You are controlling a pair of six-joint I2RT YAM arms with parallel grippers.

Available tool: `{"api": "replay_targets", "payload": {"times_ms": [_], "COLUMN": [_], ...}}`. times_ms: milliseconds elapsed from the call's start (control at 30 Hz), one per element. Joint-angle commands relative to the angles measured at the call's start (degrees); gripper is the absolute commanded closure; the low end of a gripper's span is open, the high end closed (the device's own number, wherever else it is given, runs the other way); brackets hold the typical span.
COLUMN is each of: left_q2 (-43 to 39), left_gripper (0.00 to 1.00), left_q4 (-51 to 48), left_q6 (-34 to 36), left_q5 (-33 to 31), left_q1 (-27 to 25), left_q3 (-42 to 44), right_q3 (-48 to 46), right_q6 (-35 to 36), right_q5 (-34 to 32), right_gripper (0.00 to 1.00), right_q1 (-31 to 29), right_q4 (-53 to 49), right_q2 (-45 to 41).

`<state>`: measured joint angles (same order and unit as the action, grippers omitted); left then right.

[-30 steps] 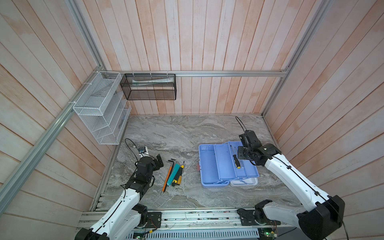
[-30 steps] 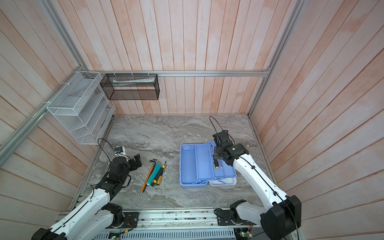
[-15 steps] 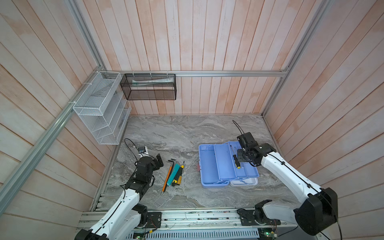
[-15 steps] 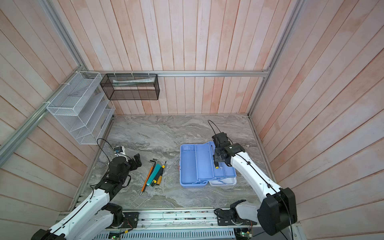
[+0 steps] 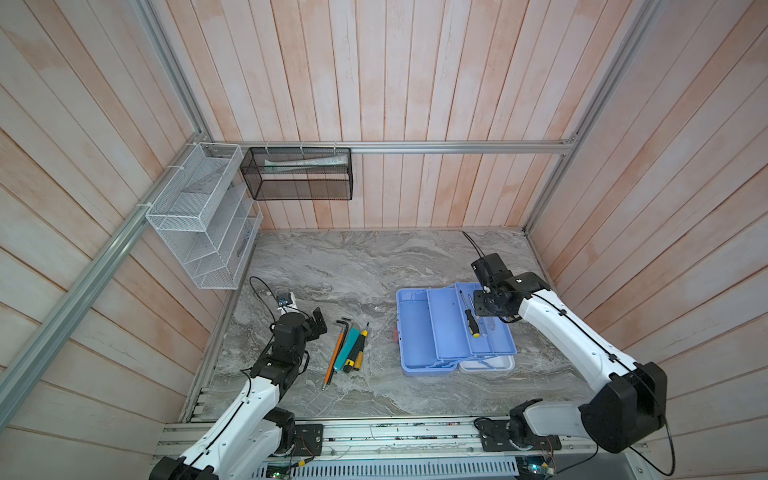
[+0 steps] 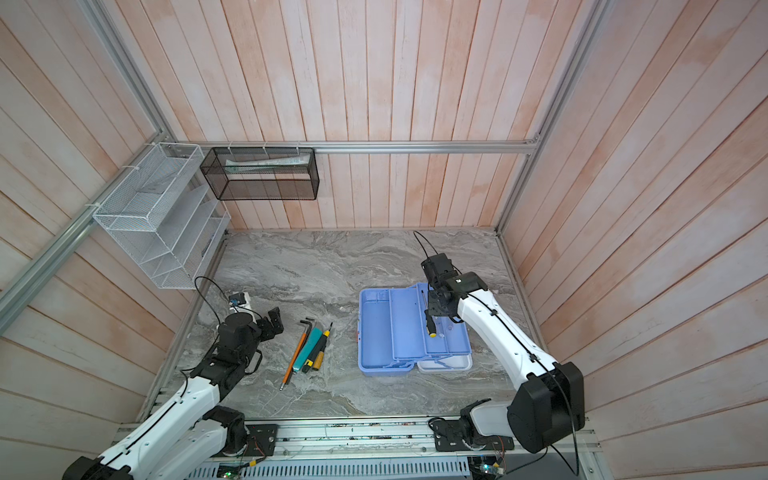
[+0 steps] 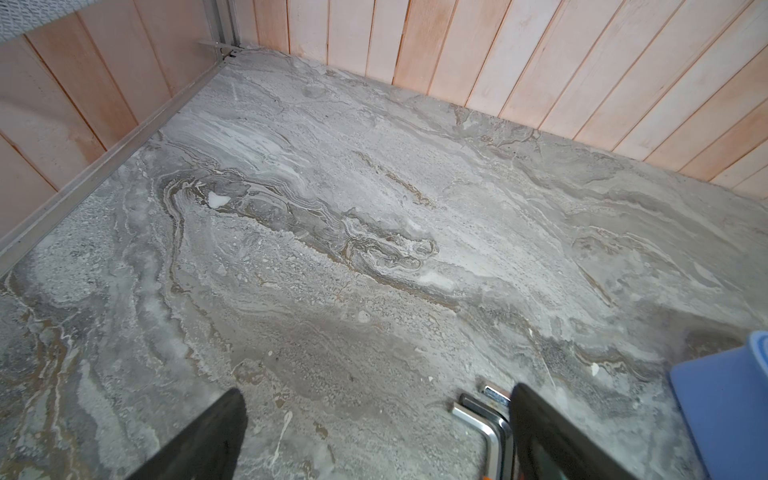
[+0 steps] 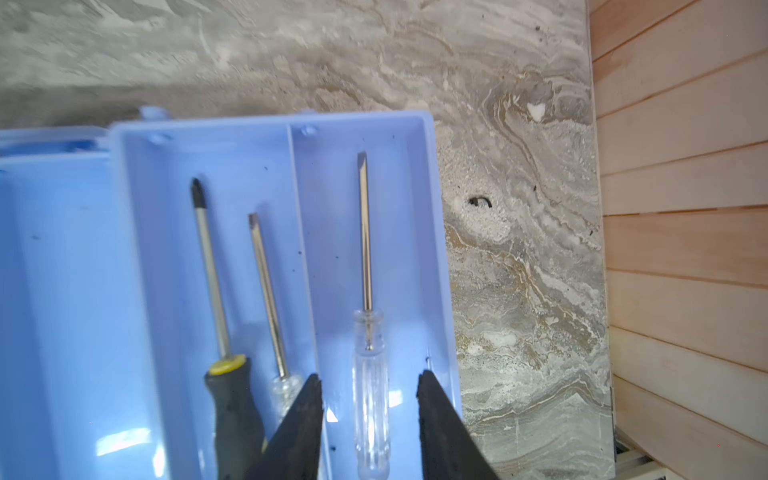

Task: Pack the tool kit
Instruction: 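Move the right gripper from the box back over the tool pile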

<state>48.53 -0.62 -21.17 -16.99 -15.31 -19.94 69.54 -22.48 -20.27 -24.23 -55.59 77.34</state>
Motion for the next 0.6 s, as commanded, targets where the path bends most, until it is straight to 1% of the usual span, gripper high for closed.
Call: {"api": "replay_targets", "payload": {"times_ms": [0, 67, 167, 233, 300, 367, 433, 500, 567], "left_q2": [-0.2, -0.4, -0.5, -0.6, -0.7, -0.9, -1.1, -1.3, -1.6], "left_gripper": [0.00, 0.00, 0.00, 0.00, 0.00, 0.00, 0.00, 0.00, 0.00], "left_q4": [0.1, 0.1, 0.1, 0.1, 0.1, 0.1, 0.1, 0.1, 0.1], "left_q6": [-0.1, -0.1, -0.1, -0.1, -0.1, -0.2, -0.2, -0.2, -0.2], "left_q5": [-0.8, -0.8, -0.8, -0.8, -0.8, -0.8, -0.9, -0.9, -0.9], "left_q1": [0.4, 0.3, 0.3, 0.3, 0.3, 0.3, 0.4, 0.3, 0.4], "left_q3": [-1.6, -1.5, -1.5, -1.4, -1.4, -1.3, -1.2, -1.1, -1.0], "right_q3": [4.7, 5.5, 3.0, 0.9, 0.0, 0.2, 1.6, 3.7, 6.7], "right_q6": [-4.0, -7.0, -11.2, -14.3, -16.7, -18.9, -21.3, -23.1, -24.6], "right_q5": [-0.2, 0.9, 6.0, 9.4, 11.5, 14.2, 15.2, 14.8, 14.9], "right_gripper": [0.62, 0.61, 0.61, 0.60, 0.60, 0.58, 0.57, 0.55, 0.54], "right_q1": [-5.5, -11.1, -20.1, -25.9, -30.1, -32.5, -34.6, -36.6, -37.9], "right_q4": [-2.2, 1.6, 12.8, 21.0, 26.3, 30.2, 32.9, 34.0, 32.7], "right_q2": [-1.5, -1.6, -0.3, 2.5, 6.3, 10.6, 15.0, 19.2, 23.7]}}
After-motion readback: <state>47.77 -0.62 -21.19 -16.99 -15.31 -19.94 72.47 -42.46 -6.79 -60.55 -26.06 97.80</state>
